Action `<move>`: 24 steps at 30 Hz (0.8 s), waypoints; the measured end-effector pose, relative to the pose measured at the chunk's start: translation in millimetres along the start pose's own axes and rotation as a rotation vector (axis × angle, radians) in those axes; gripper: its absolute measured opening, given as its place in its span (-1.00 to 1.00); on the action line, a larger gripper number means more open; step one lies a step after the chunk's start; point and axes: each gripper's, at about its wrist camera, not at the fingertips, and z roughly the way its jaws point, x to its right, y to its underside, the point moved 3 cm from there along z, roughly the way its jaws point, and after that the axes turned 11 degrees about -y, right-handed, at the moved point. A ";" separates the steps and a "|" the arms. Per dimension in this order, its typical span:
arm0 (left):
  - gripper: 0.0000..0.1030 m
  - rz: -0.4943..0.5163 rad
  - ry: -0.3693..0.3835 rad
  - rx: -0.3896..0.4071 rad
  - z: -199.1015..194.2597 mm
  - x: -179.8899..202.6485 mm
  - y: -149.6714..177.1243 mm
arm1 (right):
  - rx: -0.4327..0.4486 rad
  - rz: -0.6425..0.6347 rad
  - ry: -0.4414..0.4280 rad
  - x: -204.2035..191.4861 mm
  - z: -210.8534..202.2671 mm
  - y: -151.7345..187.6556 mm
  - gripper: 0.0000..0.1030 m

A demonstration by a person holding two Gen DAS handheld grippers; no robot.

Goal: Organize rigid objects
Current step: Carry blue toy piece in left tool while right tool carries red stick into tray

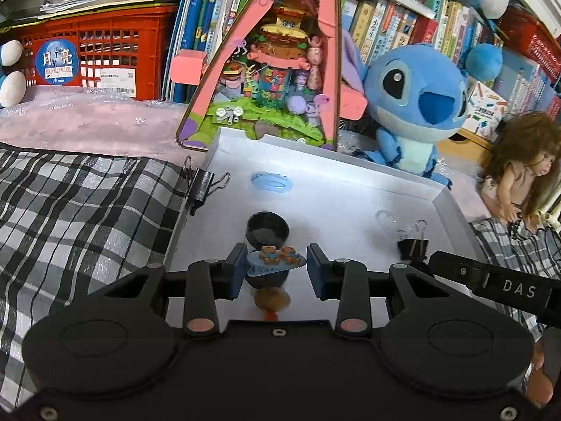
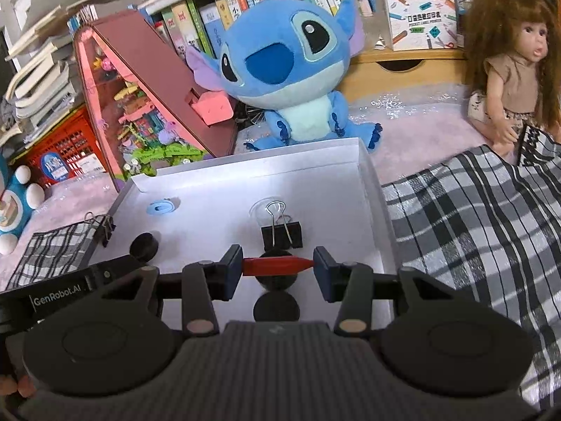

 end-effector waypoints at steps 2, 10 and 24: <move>-0.32 0.003 -0.006 -0.003 3.7 -0.2 -1.8 | -0.011 -0.004 0.005 -0.8 6.5 -1.2 -0.05; -0.33 0.017 -0.009 -0.024 16.1 1.2 -1.7 | -0.030 0.009 0.029 3.7 27.7 -4.8 -0.05; -0.36 0.028 -0.019 -0.003 28.0 6.2 -4.1 | -0.028 0.023 0.035 9.4 42.2 -7.7 -0.05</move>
